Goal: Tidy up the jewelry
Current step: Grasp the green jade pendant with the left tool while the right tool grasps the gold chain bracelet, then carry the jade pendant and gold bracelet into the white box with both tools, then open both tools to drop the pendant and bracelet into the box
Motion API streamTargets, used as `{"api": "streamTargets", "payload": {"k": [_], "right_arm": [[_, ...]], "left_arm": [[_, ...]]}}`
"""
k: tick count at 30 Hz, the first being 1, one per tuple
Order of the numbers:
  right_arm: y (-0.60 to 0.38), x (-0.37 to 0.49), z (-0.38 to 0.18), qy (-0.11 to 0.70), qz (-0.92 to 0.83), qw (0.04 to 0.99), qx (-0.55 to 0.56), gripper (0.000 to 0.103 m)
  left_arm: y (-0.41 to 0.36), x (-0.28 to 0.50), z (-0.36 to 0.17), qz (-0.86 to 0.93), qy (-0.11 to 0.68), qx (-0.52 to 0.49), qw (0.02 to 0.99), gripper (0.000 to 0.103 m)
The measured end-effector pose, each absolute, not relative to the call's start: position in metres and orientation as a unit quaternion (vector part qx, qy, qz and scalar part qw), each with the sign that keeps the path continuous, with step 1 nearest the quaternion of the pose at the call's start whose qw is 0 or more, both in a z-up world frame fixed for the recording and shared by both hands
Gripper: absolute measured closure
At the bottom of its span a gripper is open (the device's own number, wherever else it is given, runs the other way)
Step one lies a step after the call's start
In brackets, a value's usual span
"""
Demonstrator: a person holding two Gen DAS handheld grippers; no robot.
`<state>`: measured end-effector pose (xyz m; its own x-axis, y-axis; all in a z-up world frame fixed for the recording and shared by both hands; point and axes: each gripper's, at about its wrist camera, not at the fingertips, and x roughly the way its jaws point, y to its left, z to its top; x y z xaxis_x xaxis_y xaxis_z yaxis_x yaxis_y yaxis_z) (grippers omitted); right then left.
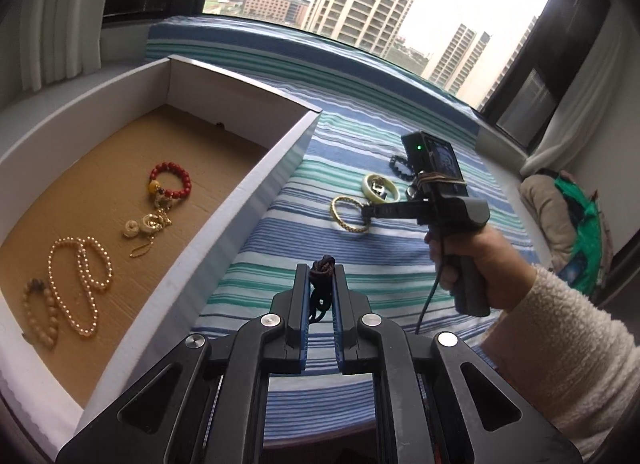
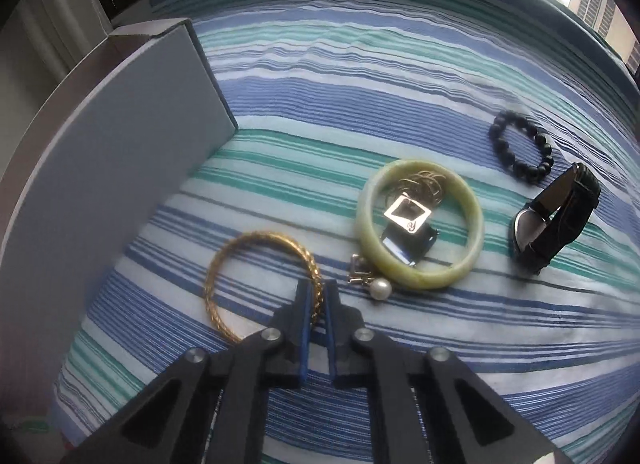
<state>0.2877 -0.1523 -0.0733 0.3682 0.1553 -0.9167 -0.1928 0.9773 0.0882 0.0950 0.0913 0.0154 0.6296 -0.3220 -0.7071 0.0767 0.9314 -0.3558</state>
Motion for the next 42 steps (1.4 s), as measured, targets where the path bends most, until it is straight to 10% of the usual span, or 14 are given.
{"api": "streamTargets", "payload": {"k": [15, 33, 36, 38, 42], "right_arm": [[-0.063, 0.238, 0.102, 0.411, 0.277, 0.868, 0.031, 0.098], [0.136, 0.198, 0.017, 0.454, 0.397, 0.794, -0.081, 0.097], [0.133, 0.195, 0.015, 0.452, 0.393, 0.796, -0.083, 0.093], [0.127, 0.193, 0.017, 0.446, 0.388, 0.803, -0.078, 0.067], [0.096, 0.188, 0.029, 0.422, 0.377, 0.822, -0.061, 0.058]], "left_arm": [[0.221, 0.073, 0.07, 0.023, 0.347, -0.178, 0.921, 0.095], [0.272, 0.077, -0.026, 0.128, 0.435, -0.196, 0.87, 0.094], [0.268, 0.074, -0.028, 0.143, 0.44, -0.186, 0.867, 0.07], [0.266, 0.07, -0.026, 0.149, 0.432, -0.184, 0.87, 0.042], [0.255, 0.062, -0.016, 0.146, 0.414, -0.179, 0.88, 0.031]]}}
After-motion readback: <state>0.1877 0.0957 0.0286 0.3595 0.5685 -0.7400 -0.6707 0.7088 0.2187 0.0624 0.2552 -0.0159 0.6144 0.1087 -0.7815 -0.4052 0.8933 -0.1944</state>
